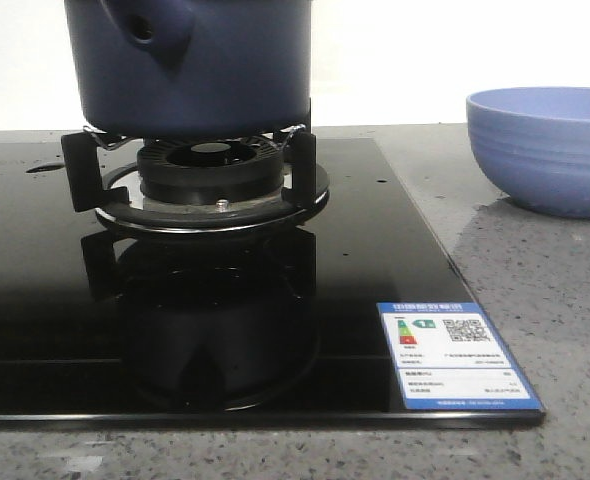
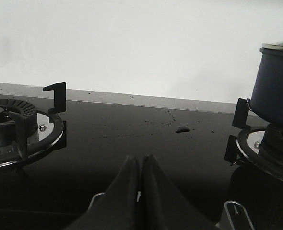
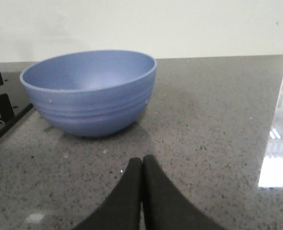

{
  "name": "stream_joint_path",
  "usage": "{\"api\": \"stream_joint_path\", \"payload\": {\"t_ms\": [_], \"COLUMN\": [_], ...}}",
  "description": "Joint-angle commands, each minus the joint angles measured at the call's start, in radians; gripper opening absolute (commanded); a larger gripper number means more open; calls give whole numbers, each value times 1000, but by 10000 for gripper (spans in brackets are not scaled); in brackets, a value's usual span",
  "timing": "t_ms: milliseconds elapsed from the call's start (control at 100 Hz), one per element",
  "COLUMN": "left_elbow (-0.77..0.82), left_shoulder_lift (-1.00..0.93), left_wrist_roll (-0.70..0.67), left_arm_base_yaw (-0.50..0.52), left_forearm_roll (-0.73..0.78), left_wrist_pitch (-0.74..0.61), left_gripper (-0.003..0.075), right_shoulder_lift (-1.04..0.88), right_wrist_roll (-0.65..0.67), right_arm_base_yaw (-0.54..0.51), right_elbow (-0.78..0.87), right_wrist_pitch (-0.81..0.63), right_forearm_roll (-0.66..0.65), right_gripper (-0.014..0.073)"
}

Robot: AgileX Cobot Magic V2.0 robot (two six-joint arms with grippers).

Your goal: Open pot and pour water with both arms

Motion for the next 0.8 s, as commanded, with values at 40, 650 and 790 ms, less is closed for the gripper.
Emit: {"api": "stream_joint_path", "payload": {"t_ms": [40, 650, 790], "left_elbow": [35, 16, -68], "left_shoulder_lift": [-26, -26, -22], "left_wrist_roll": [-8, -8, 13], "left_arm_base_yaw": [4, 4, 4], "left_forearm_roll": [-19, -777, -695], "left_wrist_pitch": [-71, -57, 43], "left_gripper": [-20, -20, -20], "right_shoulder_lift": [-17, -17, -5], "right_wrist_roll": [-2, -2, -22], "right_arm_base_yaw": [-8, -8, -8], "right_elbow": [25, -13, -102], "right_wrist_pitch": [-152, -165, -40], "right_forearm_roll": [16, 485, 444], "right_gripper": [-42, -42, -42]}}
